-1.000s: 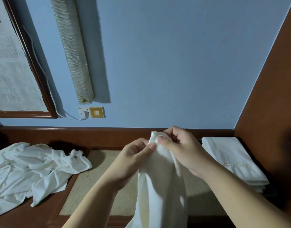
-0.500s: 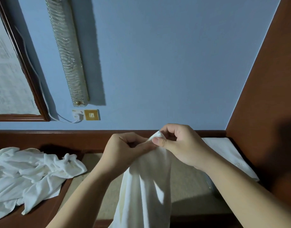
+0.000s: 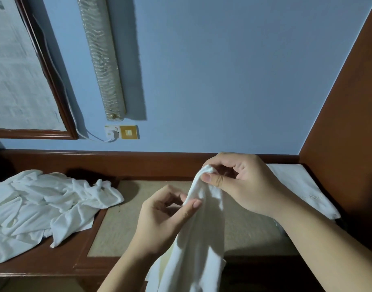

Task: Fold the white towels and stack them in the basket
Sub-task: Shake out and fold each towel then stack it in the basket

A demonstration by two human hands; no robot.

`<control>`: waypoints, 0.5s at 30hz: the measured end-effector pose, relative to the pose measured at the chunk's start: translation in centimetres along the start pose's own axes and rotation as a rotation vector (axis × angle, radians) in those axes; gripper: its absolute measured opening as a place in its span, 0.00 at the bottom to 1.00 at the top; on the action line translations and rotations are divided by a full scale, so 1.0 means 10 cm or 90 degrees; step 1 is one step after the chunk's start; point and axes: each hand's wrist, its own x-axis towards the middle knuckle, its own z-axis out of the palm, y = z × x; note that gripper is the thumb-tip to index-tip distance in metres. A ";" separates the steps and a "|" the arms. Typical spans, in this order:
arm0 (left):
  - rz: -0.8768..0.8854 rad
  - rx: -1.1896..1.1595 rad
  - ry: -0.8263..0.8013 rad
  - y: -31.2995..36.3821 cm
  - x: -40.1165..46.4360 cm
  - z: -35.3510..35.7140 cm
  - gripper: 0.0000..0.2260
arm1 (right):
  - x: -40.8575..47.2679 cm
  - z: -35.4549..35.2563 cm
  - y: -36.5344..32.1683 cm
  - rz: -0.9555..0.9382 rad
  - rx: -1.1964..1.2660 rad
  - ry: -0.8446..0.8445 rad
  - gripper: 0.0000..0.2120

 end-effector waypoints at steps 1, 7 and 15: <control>0.003 0.010 -0.022 -0.03 -0.08 -0.01 0.15 | -0.03 0.01 -0.02 -0.009 0.000 -0.005 0.05; 0.002 0.243 -0.082 -0.31 -0.48 -0.05 0.28 | -0.20 -0.03 -0.07 -0.025 0.050 -0.009 0.02; -0.179 0.347 -0.060 -0.96 -1.06 0.08 0.20 | -0.63 -0.08 0.04 -0.035 0.074 -0.051 0.05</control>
